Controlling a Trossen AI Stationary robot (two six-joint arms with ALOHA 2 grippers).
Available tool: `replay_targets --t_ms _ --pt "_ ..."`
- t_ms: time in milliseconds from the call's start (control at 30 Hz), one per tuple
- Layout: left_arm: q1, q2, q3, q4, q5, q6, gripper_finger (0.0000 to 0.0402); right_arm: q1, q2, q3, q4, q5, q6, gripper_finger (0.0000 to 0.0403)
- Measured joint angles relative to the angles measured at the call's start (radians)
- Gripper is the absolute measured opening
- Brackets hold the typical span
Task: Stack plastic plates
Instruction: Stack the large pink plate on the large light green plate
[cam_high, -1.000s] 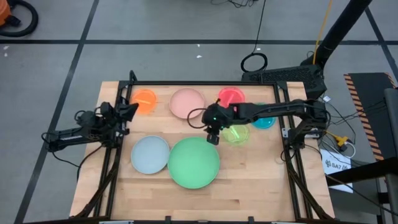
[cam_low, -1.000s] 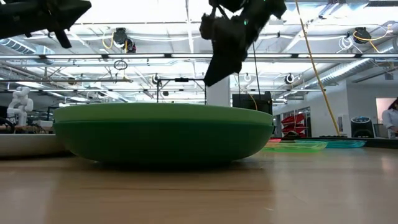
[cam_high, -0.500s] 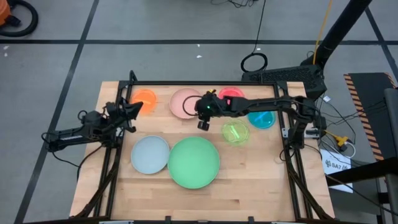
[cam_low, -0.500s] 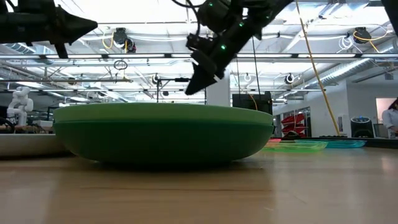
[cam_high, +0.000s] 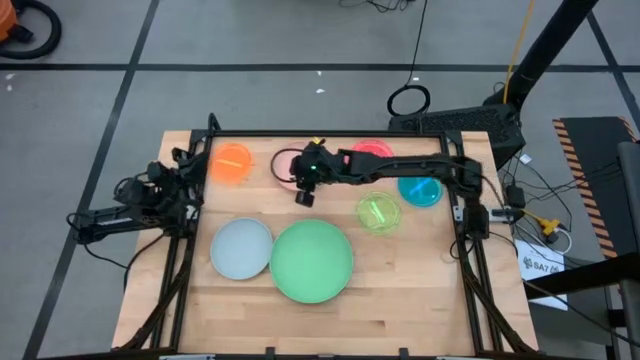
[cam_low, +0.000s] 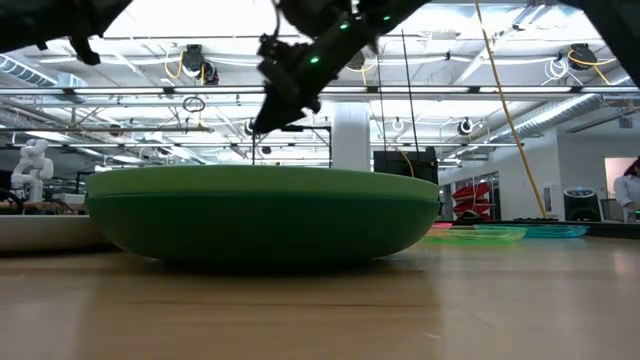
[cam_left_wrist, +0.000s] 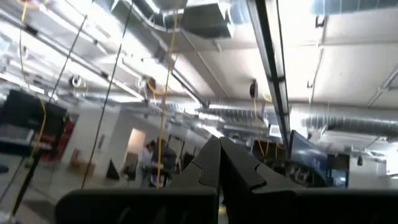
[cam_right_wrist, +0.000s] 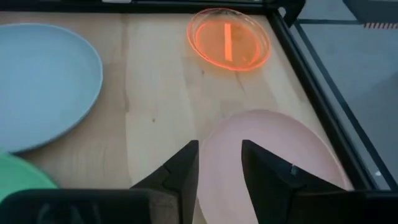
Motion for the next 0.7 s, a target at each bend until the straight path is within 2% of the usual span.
replay_targets --t_ms 167,333,600,700 --pt "0.0 0.0 0.0 0.039 0.0 0.05 0.0005 -0.005 0.12 0.156 -0.076 0.0 0.007 0.0114" --pt "0.0 0.0 0.0 0.044 0.0 0.083 0.0005 -0.016 0.21 0.249 -0.172 0.001 -0.076 0.0114" --pt "0.0 0.0 0.0 0.035 0.0 0.099 0.0005 -0.047 0.253 0.27 -0.449 -0.007 -0.21 0.0114" --pt "0.0 0.0 0.0 0.035 0.0 0.1 0.0005 -0.067 0.253 0.27 -0.5 -0.093 -0.244 0.0114"
